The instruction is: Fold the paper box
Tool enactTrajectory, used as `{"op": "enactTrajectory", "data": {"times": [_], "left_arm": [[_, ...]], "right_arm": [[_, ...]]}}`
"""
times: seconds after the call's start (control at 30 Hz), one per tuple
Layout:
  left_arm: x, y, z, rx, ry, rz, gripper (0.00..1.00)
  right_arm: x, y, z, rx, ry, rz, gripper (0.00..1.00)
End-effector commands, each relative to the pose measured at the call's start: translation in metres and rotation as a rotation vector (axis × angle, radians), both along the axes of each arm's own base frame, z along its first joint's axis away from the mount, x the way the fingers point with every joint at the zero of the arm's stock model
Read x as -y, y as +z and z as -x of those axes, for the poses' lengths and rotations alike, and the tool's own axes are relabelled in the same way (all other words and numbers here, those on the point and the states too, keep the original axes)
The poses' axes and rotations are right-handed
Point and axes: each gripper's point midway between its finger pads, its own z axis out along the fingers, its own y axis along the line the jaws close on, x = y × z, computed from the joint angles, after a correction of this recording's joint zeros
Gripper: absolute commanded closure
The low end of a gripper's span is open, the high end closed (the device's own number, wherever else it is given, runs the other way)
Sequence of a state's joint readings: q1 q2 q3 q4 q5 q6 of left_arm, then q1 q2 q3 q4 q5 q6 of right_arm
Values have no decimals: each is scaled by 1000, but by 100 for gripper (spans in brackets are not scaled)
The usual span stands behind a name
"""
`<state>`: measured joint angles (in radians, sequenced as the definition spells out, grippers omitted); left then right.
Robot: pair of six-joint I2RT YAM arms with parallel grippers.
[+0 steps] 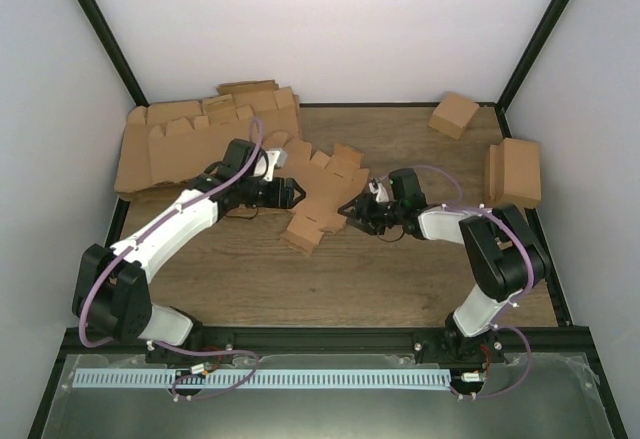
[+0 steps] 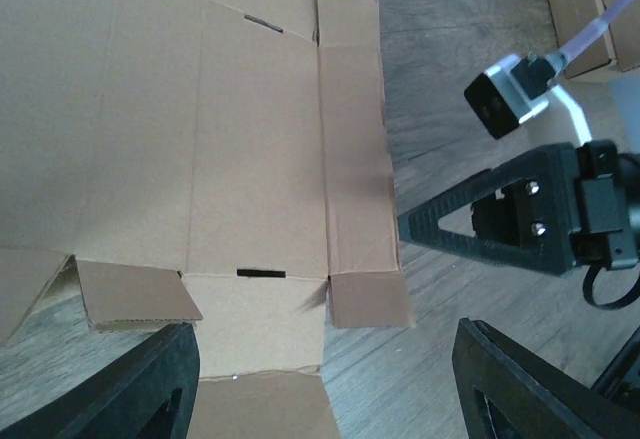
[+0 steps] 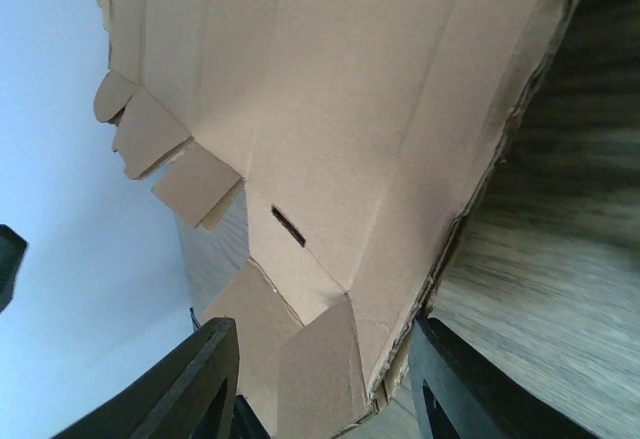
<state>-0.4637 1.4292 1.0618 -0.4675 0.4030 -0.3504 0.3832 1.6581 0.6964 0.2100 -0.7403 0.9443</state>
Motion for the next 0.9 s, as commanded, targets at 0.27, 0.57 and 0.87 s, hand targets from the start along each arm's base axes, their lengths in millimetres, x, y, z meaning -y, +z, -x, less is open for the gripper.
{"op": "enactTrajectory", "data": {"times": [0.27,0.57,0.87], "left_arm": [[5,4,2,106,-64,-127,27],[26,3,10,198,-182,-234,28],[63,-21,13,221,-308,-317,34]], "right_arm": [[-26,33,-23,78,47,-42,51],[-30,56,-35,156,56,-52,50],[-13,46,-34,140,-4,45,49]]}}
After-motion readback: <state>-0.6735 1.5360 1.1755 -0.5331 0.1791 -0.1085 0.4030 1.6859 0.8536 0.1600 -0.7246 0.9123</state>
